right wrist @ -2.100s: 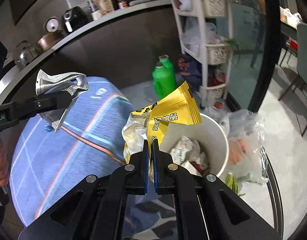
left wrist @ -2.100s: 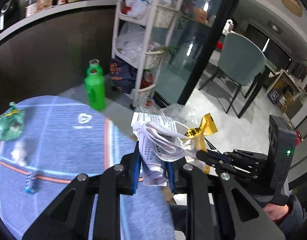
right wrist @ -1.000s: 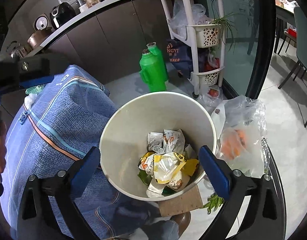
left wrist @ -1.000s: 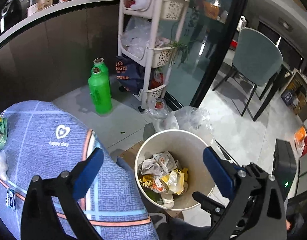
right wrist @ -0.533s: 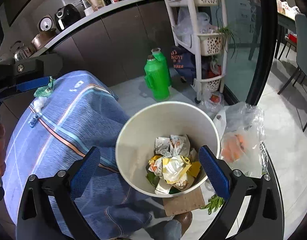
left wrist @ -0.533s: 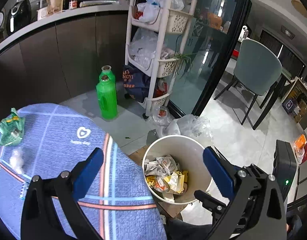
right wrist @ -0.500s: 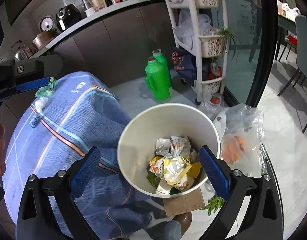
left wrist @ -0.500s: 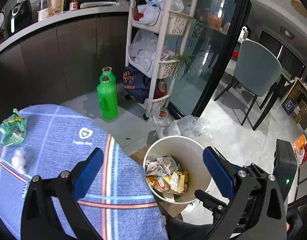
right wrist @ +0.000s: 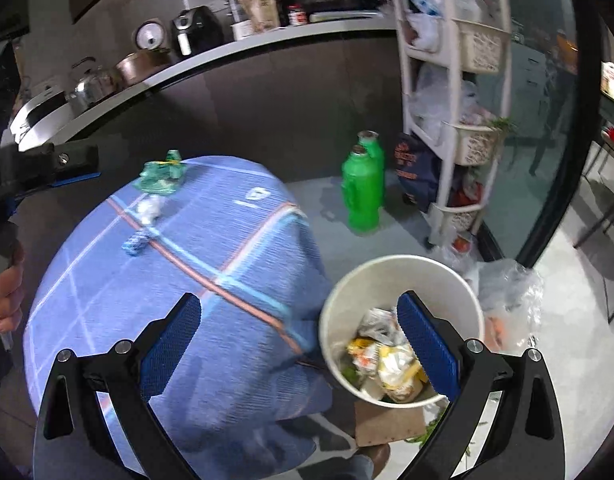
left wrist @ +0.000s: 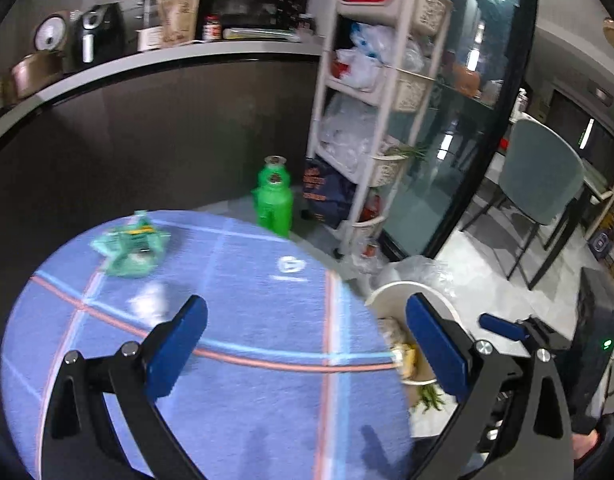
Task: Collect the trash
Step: 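Move both tools back over the table, then grasp the clear plastic with the left tool while the right grasps the blue mint pack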
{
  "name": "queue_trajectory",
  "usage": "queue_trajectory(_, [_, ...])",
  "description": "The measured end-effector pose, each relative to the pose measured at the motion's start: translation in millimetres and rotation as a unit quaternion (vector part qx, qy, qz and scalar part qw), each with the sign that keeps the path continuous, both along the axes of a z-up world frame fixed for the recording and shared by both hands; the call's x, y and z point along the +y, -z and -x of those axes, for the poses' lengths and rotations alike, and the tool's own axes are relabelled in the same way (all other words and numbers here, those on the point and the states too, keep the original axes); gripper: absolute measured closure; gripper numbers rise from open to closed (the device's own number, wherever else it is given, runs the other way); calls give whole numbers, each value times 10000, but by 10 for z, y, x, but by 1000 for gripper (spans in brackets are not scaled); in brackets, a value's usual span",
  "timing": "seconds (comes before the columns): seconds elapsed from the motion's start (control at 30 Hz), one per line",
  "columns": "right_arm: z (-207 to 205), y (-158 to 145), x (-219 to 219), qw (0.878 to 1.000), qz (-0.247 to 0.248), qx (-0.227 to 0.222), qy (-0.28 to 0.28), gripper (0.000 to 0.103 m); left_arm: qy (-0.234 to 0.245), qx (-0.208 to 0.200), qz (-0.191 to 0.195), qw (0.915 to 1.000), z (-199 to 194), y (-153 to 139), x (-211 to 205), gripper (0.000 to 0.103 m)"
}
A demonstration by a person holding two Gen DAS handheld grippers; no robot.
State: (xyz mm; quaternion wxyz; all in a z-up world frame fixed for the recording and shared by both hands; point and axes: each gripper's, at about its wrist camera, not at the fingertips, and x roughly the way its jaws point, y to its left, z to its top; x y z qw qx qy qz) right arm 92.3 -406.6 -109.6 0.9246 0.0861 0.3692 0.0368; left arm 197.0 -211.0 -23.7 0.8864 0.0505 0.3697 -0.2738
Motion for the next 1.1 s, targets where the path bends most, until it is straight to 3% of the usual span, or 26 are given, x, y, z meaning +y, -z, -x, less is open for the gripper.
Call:
queue_trajectory(0.33, [-292, -87, 939, 9953, 111, 108, -951, 8, -1126, 222, 223, 9931, -328, -20, 1285, 4])
queue_trajectory(0.5, [-554, -1, 1430, 9915, 146, 325, -1255, 10, -1451, 307, 285, 9885, -488, 59, 1718, 4])
queue_trajectory(0.67, [-924, 200, 1828, 9884, 136, 622, -1376, 31, -1507, 404, 272, 9874, -660, 178, 1929, 4])
queue_trajectory(1.0, [-1466, 444, 2062, 9875, 122, 808, -1350, 42, -1183, 548, 214, 9912, -964, 453, 1997, 8])
queue_trajectory(1.1, [-1538, 517, 2078, 9864, 164, 871, -1381, 57, -1101, 625, 253, 9916, -1027, 533, 1969, 11])
